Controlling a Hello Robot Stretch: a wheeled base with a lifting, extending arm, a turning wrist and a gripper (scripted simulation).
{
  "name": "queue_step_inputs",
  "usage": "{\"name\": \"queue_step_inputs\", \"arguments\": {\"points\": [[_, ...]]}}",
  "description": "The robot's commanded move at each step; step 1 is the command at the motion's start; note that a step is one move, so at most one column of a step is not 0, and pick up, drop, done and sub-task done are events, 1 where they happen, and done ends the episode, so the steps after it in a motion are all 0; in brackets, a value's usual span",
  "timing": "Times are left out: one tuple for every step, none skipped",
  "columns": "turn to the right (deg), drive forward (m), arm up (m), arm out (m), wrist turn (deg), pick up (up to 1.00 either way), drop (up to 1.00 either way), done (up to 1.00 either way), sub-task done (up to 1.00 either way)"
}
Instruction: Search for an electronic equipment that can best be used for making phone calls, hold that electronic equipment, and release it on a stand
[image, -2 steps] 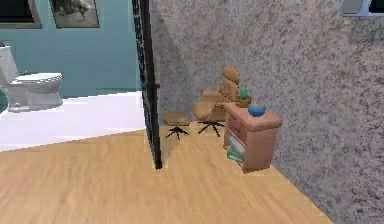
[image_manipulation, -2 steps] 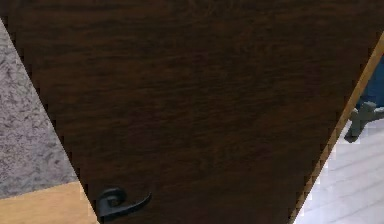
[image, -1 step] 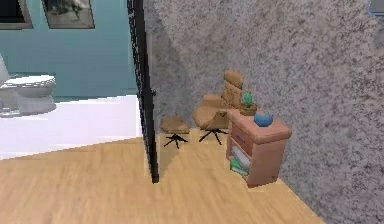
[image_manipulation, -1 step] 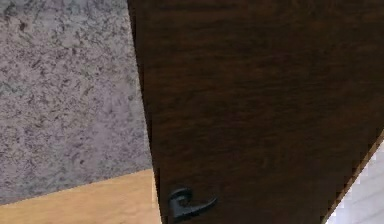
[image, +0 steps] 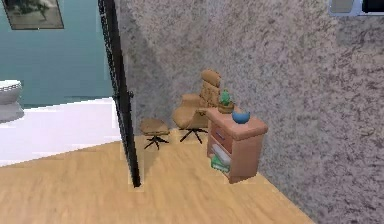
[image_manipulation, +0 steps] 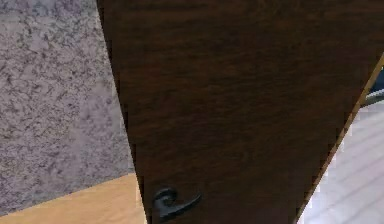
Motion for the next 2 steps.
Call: {"name": "queue_step_inputs", "arguments": {"points": [[0.0, 0.5, 0.0, 0.0, 0.0, 0.0, 0.0, 0.0, 0.0], [45.0, 0.0, 0.0, 0.0, 0.0, 0.0, 0.0, 0.0, 0.0]]}}
